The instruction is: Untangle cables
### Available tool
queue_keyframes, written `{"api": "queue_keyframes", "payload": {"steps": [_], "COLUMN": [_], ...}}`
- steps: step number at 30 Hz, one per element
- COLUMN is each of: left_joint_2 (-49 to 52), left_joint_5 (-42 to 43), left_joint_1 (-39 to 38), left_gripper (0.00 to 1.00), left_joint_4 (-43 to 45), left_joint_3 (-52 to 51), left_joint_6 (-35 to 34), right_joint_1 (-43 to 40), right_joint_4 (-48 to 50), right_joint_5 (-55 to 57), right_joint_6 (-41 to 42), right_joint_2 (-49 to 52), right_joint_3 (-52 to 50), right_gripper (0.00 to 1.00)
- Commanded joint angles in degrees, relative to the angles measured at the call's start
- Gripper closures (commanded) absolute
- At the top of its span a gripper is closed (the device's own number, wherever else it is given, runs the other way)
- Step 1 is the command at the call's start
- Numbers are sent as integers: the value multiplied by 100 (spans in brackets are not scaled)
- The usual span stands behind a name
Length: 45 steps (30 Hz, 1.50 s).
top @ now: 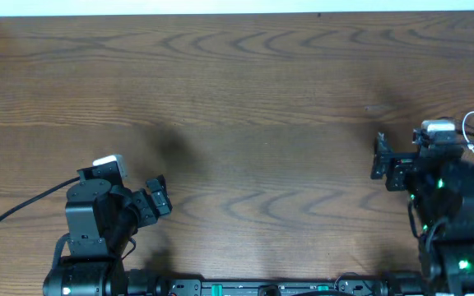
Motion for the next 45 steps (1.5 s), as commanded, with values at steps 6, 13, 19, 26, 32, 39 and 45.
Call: {"api": "queue_keyframes", "payload": {"steps": [6, 13, 19, 26, 32, 39, 45], "left_joint_2": [0, 0, 0, 0, 0, 0, 0], "left_joint_5": [-31, -33, -33, -33, -31, -33, -33], "left_joint_1": [2, 2, 2, 2, 2, 2, 2], "left_gripper": [1, 1, 1, 1, 1, 1, 1], "left_joint_4": [-15, -15, -15, -15, -15, -15, -15], "left_joint_3": [-24, -24, -24, -24, -24, -24, -24], "left_joint_6": [74, 74, 74, 74, 74, 74, 74], "right_joint_1": [262, 262, 269, 271, 264, 264, 264], "right_joint_4": [2170, 4238, 4911, 4197, 3119, 1869, 1910], "right_joint_5": [7, 7, 7, 7, 9, -22, -61], "right_joint_6": [59, 59, 59, 59, 57, 170, 166], "right_joint_2": [-1447, -2588, -3077, -3237, -3519, -3519, -3497], "right_joint_3": [-1690, -3101, -3700, -3700, -3700, -3696, -3700], "right_gripper": [1, 1, 1, 1, 1, 1, 1]}}
